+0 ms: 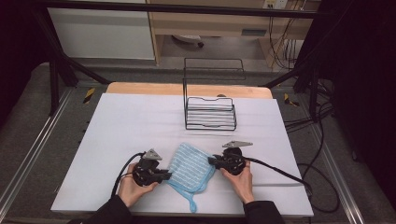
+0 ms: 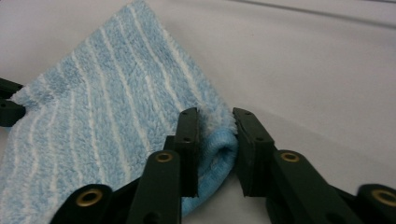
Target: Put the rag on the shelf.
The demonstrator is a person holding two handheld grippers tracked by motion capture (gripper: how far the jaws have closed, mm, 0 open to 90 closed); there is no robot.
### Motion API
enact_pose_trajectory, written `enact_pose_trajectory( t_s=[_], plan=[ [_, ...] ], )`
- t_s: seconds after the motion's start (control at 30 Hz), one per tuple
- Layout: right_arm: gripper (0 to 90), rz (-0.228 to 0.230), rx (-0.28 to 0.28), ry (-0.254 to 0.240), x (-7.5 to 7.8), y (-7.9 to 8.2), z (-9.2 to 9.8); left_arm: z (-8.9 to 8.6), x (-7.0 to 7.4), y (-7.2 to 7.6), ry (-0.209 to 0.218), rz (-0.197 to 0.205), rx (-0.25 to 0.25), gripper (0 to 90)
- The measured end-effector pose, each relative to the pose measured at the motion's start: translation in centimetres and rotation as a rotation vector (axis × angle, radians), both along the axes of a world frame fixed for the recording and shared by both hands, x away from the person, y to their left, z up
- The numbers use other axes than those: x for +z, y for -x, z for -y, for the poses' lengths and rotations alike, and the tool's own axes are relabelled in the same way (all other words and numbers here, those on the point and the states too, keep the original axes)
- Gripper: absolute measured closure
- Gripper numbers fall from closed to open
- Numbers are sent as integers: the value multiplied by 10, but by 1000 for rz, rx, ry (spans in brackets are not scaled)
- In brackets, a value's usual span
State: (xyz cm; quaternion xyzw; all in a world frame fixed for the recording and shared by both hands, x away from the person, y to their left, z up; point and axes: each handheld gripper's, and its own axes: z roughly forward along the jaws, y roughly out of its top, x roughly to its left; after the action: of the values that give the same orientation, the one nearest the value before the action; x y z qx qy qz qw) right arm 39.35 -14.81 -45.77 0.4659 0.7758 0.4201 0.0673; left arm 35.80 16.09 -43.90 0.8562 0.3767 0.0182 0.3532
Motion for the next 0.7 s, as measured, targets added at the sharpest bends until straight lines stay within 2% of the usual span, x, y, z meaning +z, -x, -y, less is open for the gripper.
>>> enact_pose_trajectory(
  t_s=[0.17, 0.4, 0.7],
  plan=[
    [814, 4, 5, -10, 3, -1, 1, 0, 1, 2, 9, 2, 15, 808],
    [824, 28, 36, 9, 11, -9, -2, 1, 2, 9, 15, 3, 37, 813],
    [824, 44, 89, 43, 15, -20, -10, 3, 3, 21, 47, -9, 73, 813]
  ],
)
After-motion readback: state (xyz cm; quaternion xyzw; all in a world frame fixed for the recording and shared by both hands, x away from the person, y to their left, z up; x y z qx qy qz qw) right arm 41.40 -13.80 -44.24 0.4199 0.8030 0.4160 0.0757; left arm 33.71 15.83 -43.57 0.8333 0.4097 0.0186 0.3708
